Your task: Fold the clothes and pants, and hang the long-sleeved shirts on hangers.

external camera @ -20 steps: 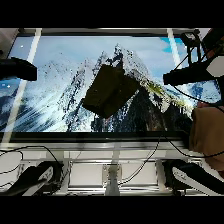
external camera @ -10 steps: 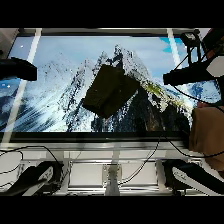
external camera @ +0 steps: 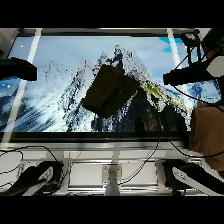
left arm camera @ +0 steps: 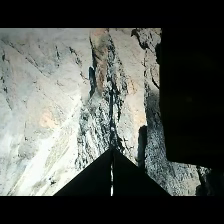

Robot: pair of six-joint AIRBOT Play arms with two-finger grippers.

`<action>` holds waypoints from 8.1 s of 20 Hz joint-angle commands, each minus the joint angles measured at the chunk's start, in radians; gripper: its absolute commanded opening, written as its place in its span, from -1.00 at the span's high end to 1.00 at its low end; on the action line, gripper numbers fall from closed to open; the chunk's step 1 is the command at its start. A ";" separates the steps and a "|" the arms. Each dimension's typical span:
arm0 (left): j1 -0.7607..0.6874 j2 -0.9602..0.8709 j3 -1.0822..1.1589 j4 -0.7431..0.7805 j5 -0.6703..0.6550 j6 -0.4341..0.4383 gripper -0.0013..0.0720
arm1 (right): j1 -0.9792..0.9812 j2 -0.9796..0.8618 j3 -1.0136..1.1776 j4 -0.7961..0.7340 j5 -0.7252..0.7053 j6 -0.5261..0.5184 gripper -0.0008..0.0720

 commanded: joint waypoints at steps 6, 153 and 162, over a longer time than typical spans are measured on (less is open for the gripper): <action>0.000 0.000 0.000 0.000 0.000 0.000 0.90 | 0.000 0.000 0.001 0.000 0.000 0.000 0.95; 0.282 -0.268 -0.629 -0.226 0.824 0.191 0.90 | 0.280 -0.694 0.143 0.473 -0.474 0.161 0.95; 0.015 -0.336 -0.628 -0.301 1.272 0.190 0.90 | 0.224 -0.306 -0.158 0.117 -0.520 0.478 0.95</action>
